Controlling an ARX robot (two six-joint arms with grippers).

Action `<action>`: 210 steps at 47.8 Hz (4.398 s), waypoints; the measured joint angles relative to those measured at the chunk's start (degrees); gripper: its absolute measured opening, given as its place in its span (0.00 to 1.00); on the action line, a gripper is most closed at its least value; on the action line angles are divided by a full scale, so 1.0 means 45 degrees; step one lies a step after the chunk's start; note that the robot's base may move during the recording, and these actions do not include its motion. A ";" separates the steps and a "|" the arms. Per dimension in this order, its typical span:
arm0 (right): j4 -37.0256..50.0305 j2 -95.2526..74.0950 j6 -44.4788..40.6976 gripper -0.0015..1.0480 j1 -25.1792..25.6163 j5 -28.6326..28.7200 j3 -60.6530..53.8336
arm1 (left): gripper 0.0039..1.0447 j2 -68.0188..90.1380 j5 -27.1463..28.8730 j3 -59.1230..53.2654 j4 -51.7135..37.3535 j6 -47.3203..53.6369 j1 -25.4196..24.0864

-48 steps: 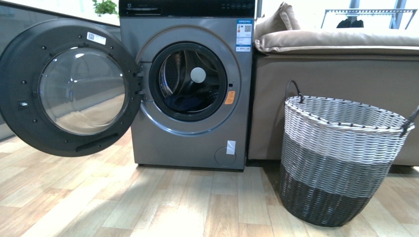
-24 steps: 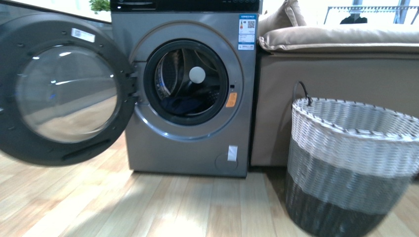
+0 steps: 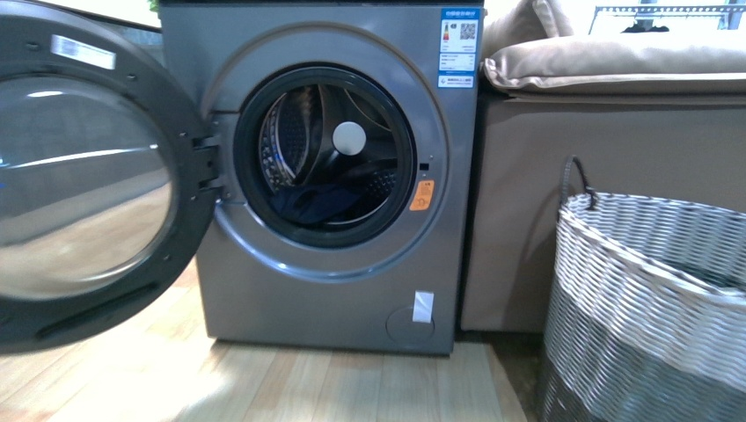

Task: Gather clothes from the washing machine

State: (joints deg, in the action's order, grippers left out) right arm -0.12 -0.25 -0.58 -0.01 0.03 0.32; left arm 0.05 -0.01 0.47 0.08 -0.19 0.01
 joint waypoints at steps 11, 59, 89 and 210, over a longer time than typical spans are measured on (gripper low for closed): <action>0.0000 0.0000 0.0000 0.93 0.0000 0.0005 0.0000 | 0.94 -0.0005 0.0010 0.0000 0.0000 0.0000 0.0000; -0.0010 0.0000 0.0005 0.93 0.0000 -0.0024 0.0000 | 0.94 0.0019 -0.0005 0.0000 0.0000 0.0000 0.0000; -0.0010 0.0000 0.0000 0.93 0.0000 0.0015 0.0000 | 0.94 0.0005 0.0010 0.0000 0.0000 -0.0005 0.0000; -0.0010 0.0000 0.0000 0.93 0.0000 0.0005 0.0000 | 0.94 2.5126 -0.2064 1.2186 -0.8587 0.0724 0.1370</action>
State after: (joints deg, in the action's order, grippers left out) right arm -0.16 -0.25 -0.58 -0.01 0.05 0.32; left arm 113.12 -9.30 55.31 -38.57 3.07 6.17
